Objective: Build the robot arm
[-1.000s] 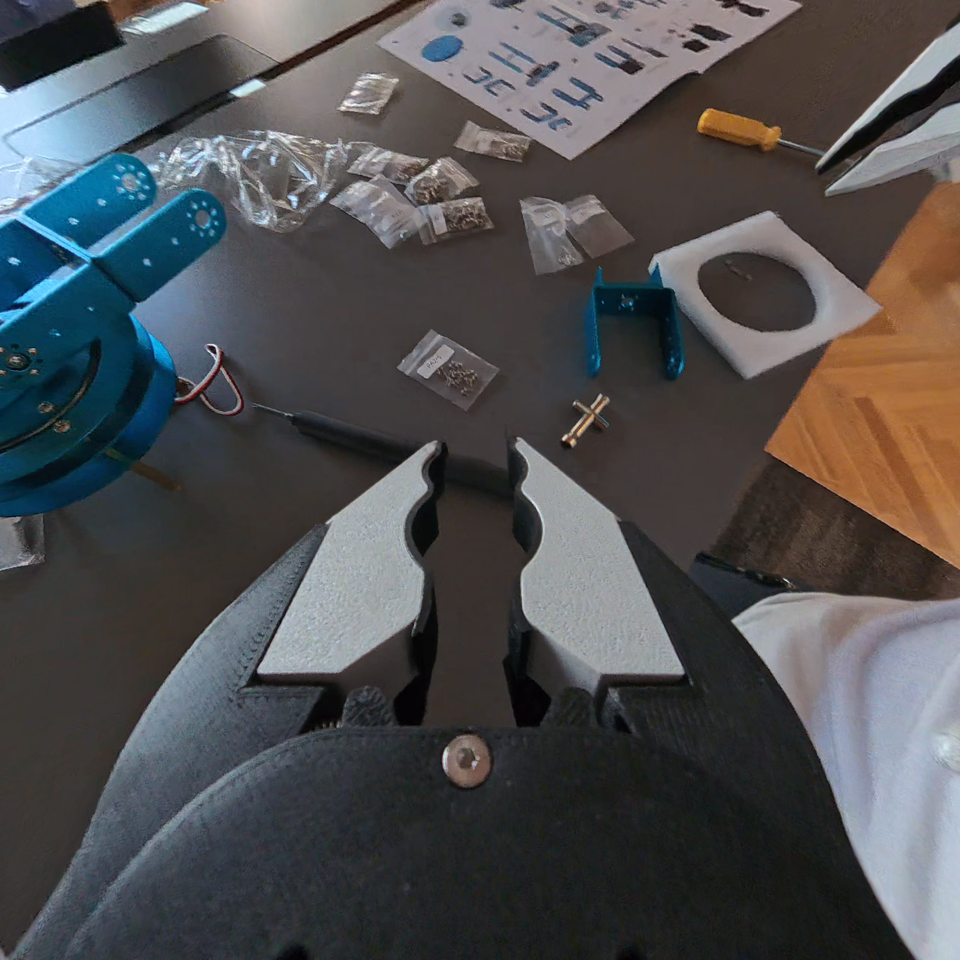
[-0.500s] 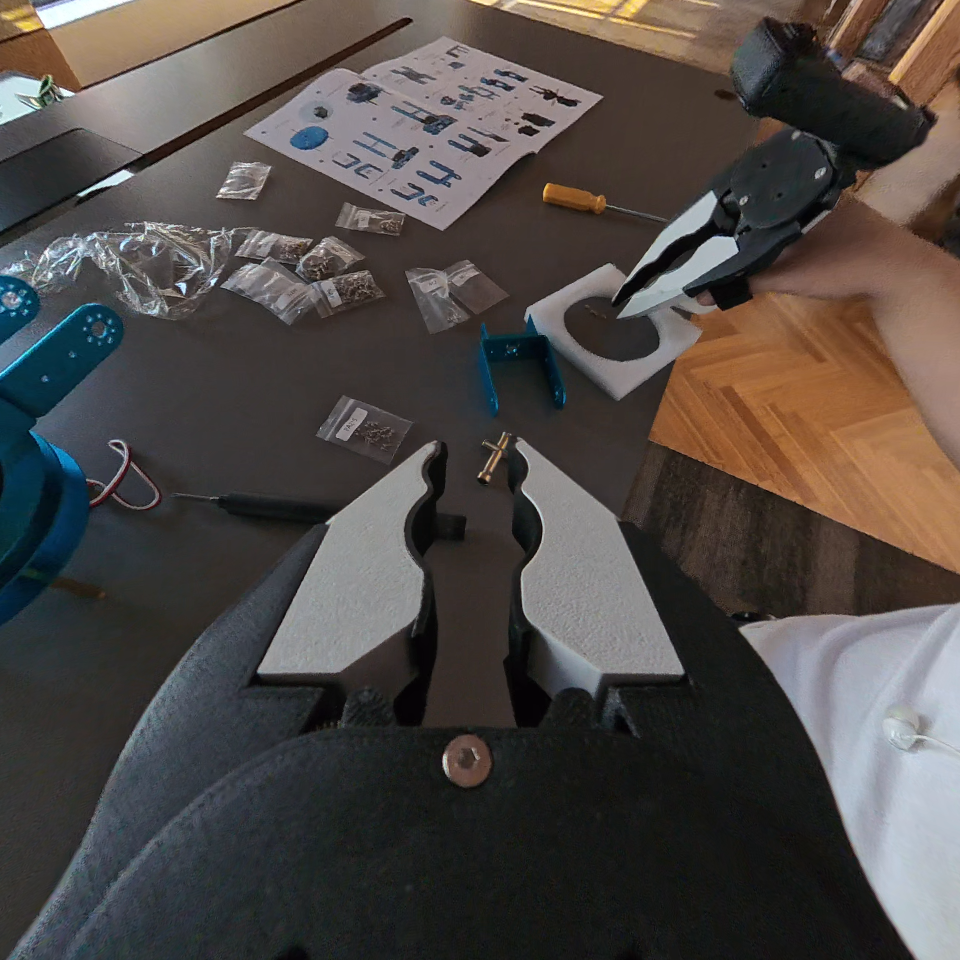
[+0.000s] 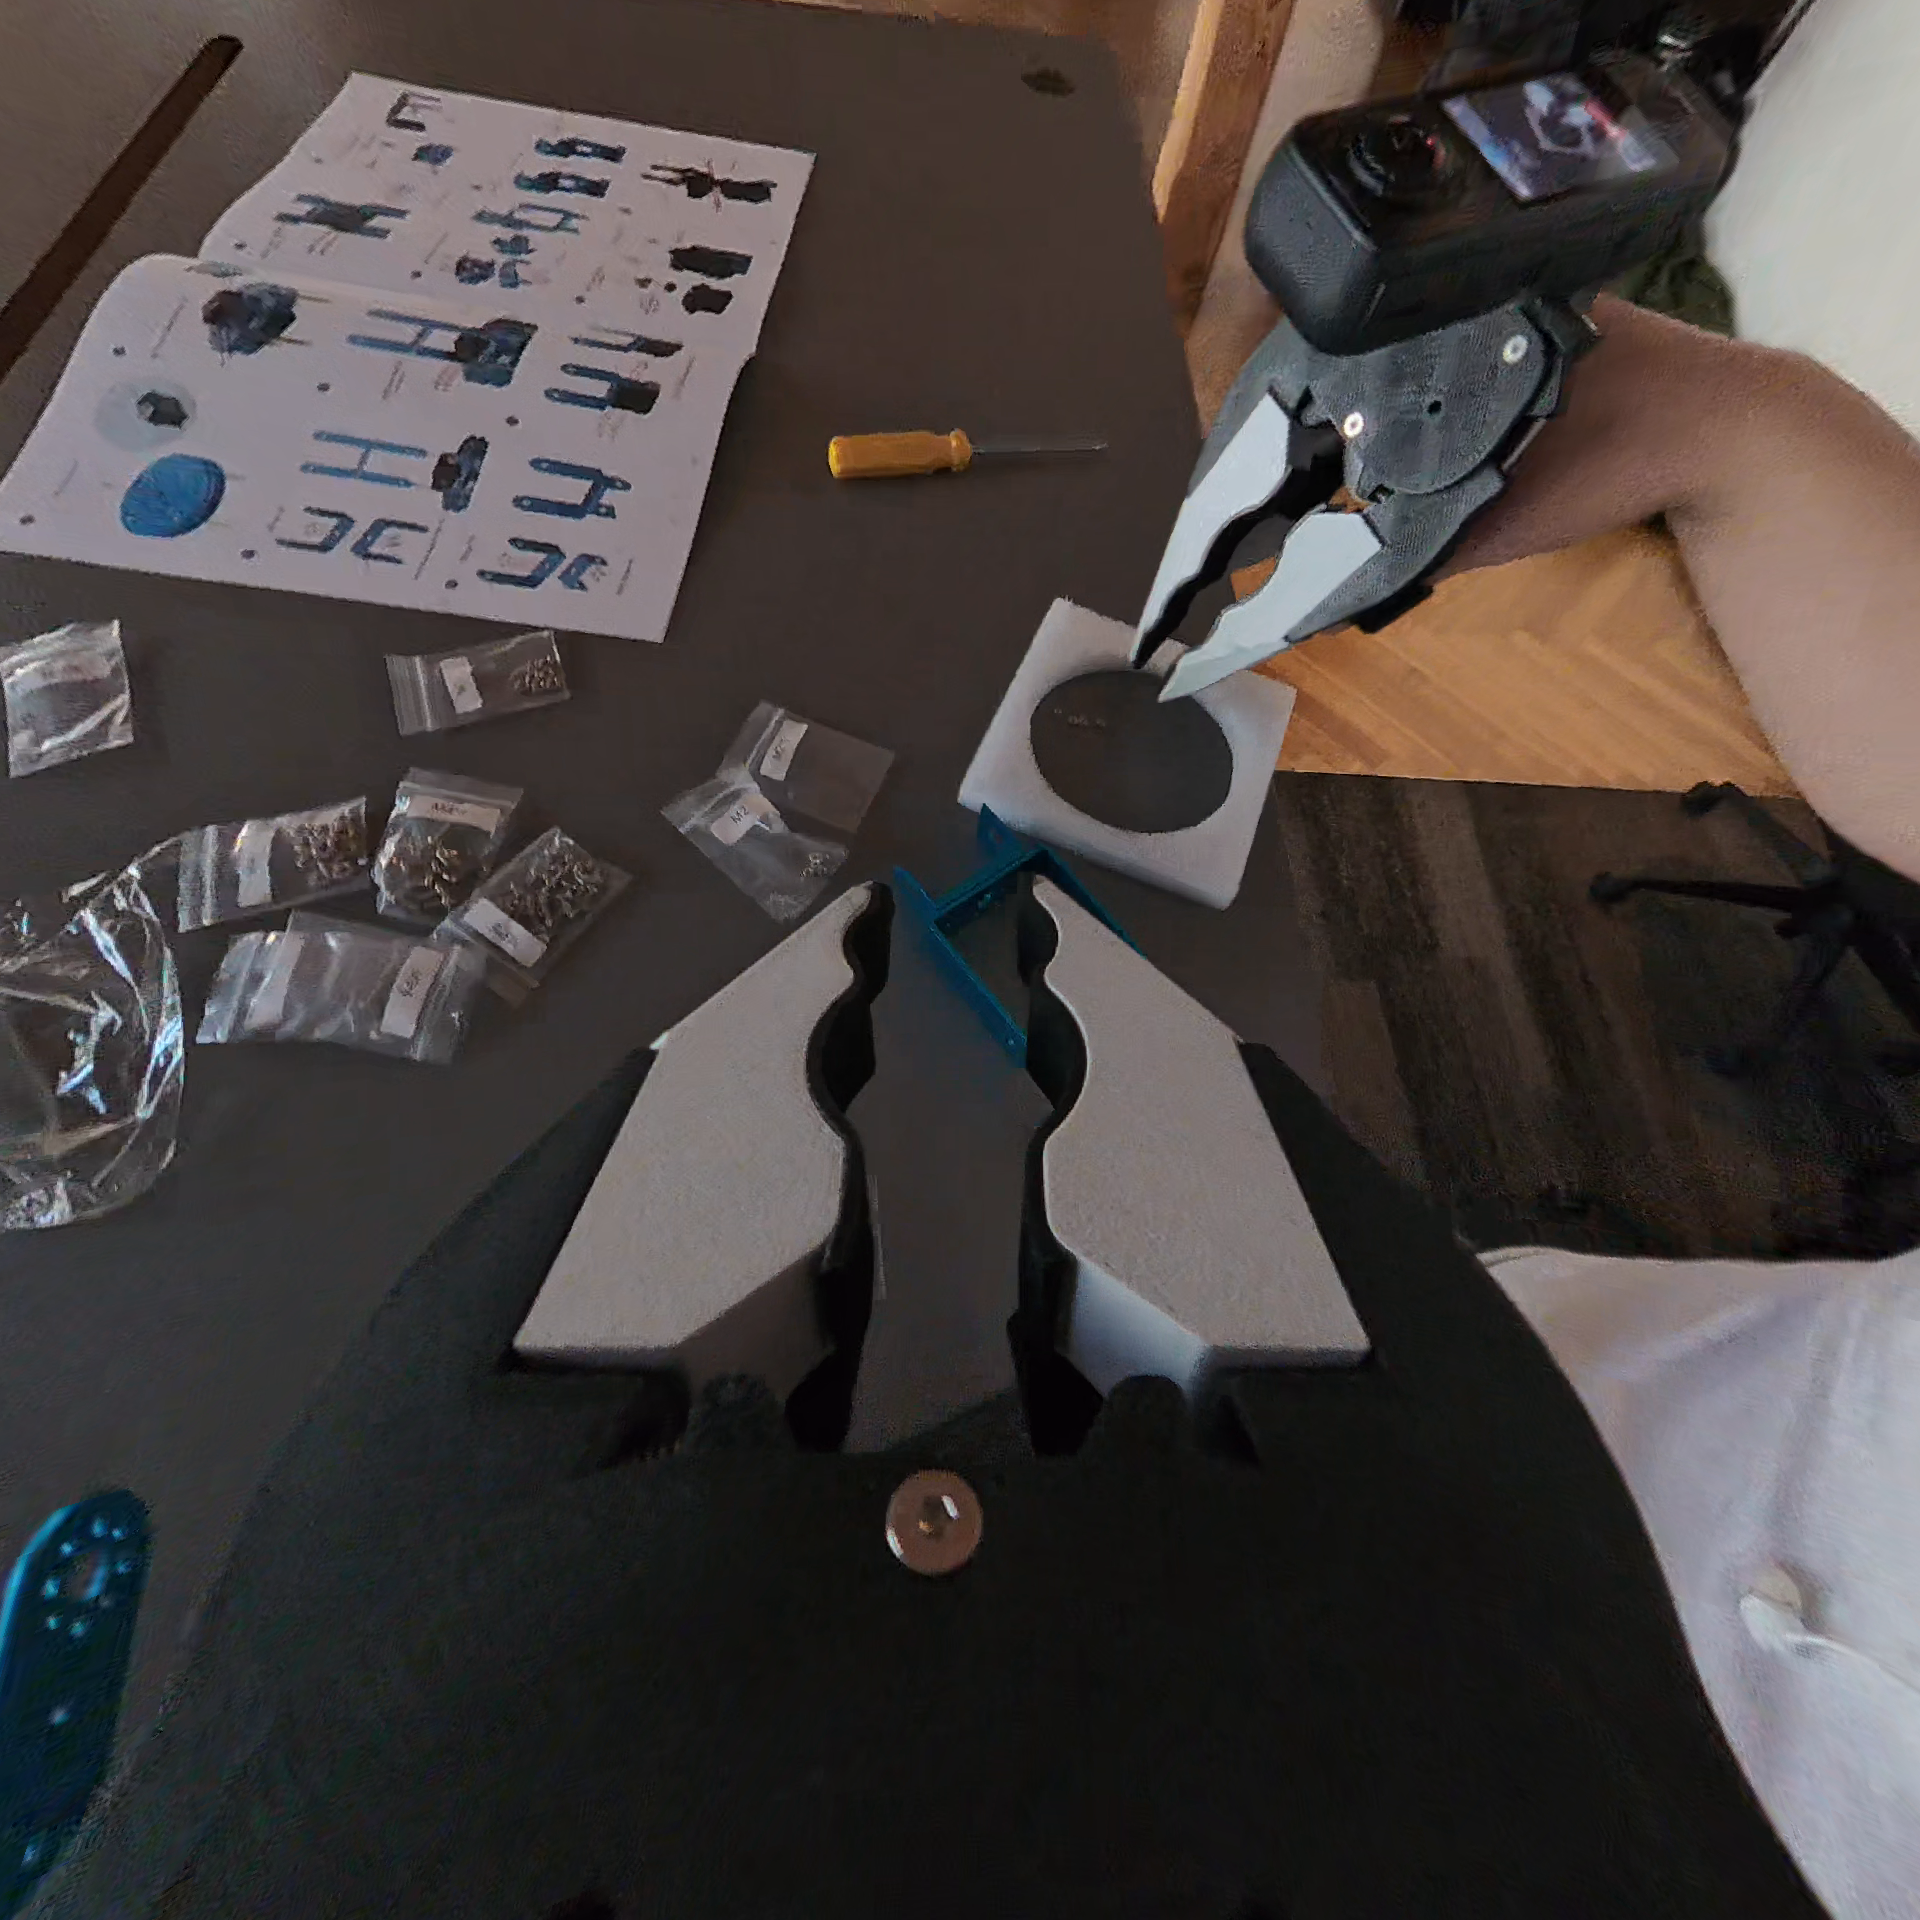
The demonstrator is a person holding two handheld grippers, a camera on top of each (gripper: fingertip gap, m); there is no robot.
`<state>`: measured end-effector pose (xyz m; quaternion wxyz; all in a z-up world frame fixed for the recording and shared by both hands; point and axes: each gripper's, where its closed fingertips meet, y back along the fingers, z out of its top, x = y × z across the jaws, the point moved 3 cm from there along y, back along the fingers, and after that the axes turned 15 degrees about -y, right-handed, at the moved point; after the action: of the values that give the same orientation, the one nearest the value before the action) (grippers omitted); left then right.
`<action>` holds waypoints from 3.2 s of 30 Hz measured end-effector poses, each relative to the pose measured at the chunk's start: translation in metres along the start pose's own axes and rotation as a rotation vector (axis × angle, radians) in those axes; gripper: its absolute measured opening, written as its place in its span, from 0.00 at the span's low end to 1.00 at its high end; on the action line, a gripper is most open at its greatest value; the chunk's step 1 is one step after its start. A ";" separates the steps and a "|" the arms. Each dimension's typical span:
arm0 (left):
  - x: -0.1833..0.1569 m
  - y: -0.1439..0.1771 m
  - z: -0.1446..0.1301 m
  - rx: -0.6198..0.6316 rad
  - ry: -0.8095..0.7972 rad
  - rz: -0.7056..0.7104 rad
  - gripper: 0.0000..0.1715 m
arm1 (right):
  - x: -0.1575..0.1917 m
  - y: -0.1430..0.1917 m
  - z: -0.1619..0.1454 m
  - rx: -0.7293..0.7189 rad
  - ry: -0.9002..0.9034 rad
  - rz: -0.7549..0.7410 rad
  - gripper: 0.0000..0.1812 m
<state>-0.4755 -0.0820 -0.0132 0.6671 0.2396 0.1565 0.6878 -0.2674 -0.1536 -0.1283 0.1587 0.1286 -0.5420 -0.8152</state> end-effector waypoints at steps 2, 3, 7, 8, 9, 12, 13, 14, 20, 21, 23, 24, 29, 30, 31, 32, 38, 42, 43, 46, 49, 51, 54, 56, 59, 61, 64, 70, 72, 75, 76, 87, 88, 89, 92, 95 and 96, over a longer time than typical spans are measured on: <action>0.009 0.000 0.001 -0.027 -0.005 -0.038 0.13 | 0.007 0.004 0.002 -0.056 -0.040 -0.017 0.08; 0.010 0.000 -0.001 -0.030 0.001 -0.068 0.13 | 0.010 0.006 0.004 -0.084 -0.048 -0.033 0.08; 0.011 -0.001 -0.015 0.014 -0.037 -0.163 0.15 | 0.020 0.008 0.006 -0.105 -0.009 -0.117 0.08; 0.011 -0.005 -0.021 0.043 -0.055 -0.190 0.16 | 0.025 0.010 0.008 -0.105 -0.014 -0.114 0.08; 0.010 -0.009 -0.026 0.066 -0.063 -0.224 0.16 | 0.034 0.013 0.012 -0.123 -0.040 -0.095 0.09; 0.010 -0.030 -0.036 0.062 -0.073 -0.302 0.17 | 0.081 0.024 0.032 -0.290 -0.269 0.082 0.13; 0.012 -0.039 -0.039 0.060 -0.078 -0.323 0.17 | 0.097 0.026 0.040 -0.371 -0.346 0.134 0.14; 0.015 -0.048 -0.041 0.065 -0.085 -0.338 0.17 | 0.108 0.025 0.043 -0.419 -0.414 0.131 0.15; 0.012 -0.085 -0.019 -0.024 -0.153 -0.475 0.12 | 0.119 0.000 0.048 -0.541 -0.621 -0.011 0.17; 0.012 -0.091 -0.016 -0.007 -0.179 -0.482 0.10 | 0.119 -0.004 0.047 -0.524 -0.617 -0.030 0.17; 0.007 -0.100 -0.016 0.054 -0.267 -0.536 0.08 | 0.116 -0.009 0.044 -0.511 -0.602 -0.093 0.20; 0.005 -0.104 -0.017 0.090 -0.302 -0.564 0.05 | 0.116 -0.010 0.045 -0.525 -0.603 -0.093 0.20; 0.009 -0.120 -0.020 0.227 -0.429 -0.570 0.00 | 0.115 -0.013 0.042 -0.547 -0.622 -0.115 0.21; 0.007 -0.123 -0.023 0.250 -0.431 -0.593 0.00 | 0.116 -0.014 0.041 -0.546 -0.624 -0.110 0.20; 0.005 -0.127 -0.026 0.281 -0.432 -0.607 0.00 | 0.117 -0.014 0.041 -0.548 -0.627 -0.101 0.19; 0.004 -0.131 -0.030 0.309 -0.443 -0.612 0.00 | 0.118 -0.014 0.041 -0.551 -0.630 -0.093 0.17; -0.004 -0.143 -0.043 0.364 -0.509 -0.620 0.00 | 0.120 -0.016 0.040 -0.530 -0.618 -0.082 0.16; -0.005 -0.143 -0.047 0.380 -0.521 -0.620 0.00 | 0.119 -0.016 0.038 -0.518 -0.600 -0.093 0.14; -0.005 -0.143 -0.048 0.383 -0.523 -0.620 0.00 | 0.118 -0.015 0.038 -0.517 -0.598 -0.095 0.14; -0.003 -0.144 -0.047 0.384 -0.534 -0.612 0.00 | 0.118 -0.015 0.037 -0.517 -0.594 -0.089 0.14; -0.002 -0.147 -0.046 0.391 -0.558 -0.619 0.00 | 0.119 -0.015 0.037 -0.512 -0.585 -0.086 0.13; -0.003 -0.149 -0.047 0.412 -0.583 -0.649 0.00 | 0.120 -0.015 0.037 -0.510 -0.573 -0.095 0.13; -0.007 -0.150 -0.048 0.424 -0.607 -0.702 0.00 | 0.121 -0.014 0.038 -0.511 -0.561 -0.101 0.13; -0.007 -0.152 -0.049 0.450 -0.600 -0.714 0.00 | 0.121 -0.016 0.037 -0.509 -0.558 -0.102 0.13; -0.006 -0.154 -0.050 0.460 -0.589 -0.714 0.00 | 0.120 -0.017 0.036 -0.504 -0.555 -0.104 0.13; -0.006 -0.152 -0.052 0.468 -0.588 -0.709 0.00 | 0.119 -0.016 0.036 -0.509 -0.554 -0.109 0.13; -0.004 -0.150 -0.054 0.477 -0.590 -0.695 0.00 | 0.116 -0.015 0.036 -0.519 -0.557 -0.111 0.13; -0.002 -0.145 -0.057 0.485 -0.572 -0.665 0.00 | 0.109 -0.015 0.035 -0.518 -0.551 -0.123 0.13; -0.002 -0.143 -0.058 0.490 -0.572 -0.662 0.00 | 0.106 -0.014 0.034 -0.520 -0.550 -0.127 0.13; -0.003 -0.140 -0.060 0.503 -0.568 -0.659 0.00 | 0.103 -0.014 0.034 -0.520 -0.545 -0.127 0.12; -0.003 -0.139 -0.060 0.506 -0.562 -0.661 0.00 | 0.102 -0.015 0.034 -0.520 -0.543 -0.127 0.12; -0.011 -0.129 -0.066 0.544 -0.496 -0.651 0.00 | 0.094 -0.018 0.036 -0.516 -0.501 -0.119 0.10; -0.012 -0.128 -0.067 0.548 -0.488 -0.650 0.00 | 0.094 -0.019 0.036 -0.514 -0.498 -0.115 0.10; -0.012 -0.128 -0.067 0.553 -0.481 -0.645 0.00 | 0.093 -0.019 0.036 -0.515 -0.496 -0.111 0.09; -0.014 -0.124 -0.069 0.564 -0.454 -0.645 0.00 | 0.093 -0.021 0.037 -0.514 -0.487 -0.096 0.07; -0.017 -0.121 -0.070 0.570 -0.438 -0.643 0.00 | 0.093 -0.023 0.038 -0.513 -0.470 -0.088 0.05; -0.018 -0.120 -0.070 0.568 -0.439 -0.640 0.00 | 0.093 -0.023 0.039 -0.512 -0.464 -0.085 0.05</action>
<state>-0.4125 -0.0850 -0.1383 0.7708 0.4916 0.2595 0.3112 -0.3699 -0.1493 -0.1384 0.0244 -0.0819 -0.3359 -0.9380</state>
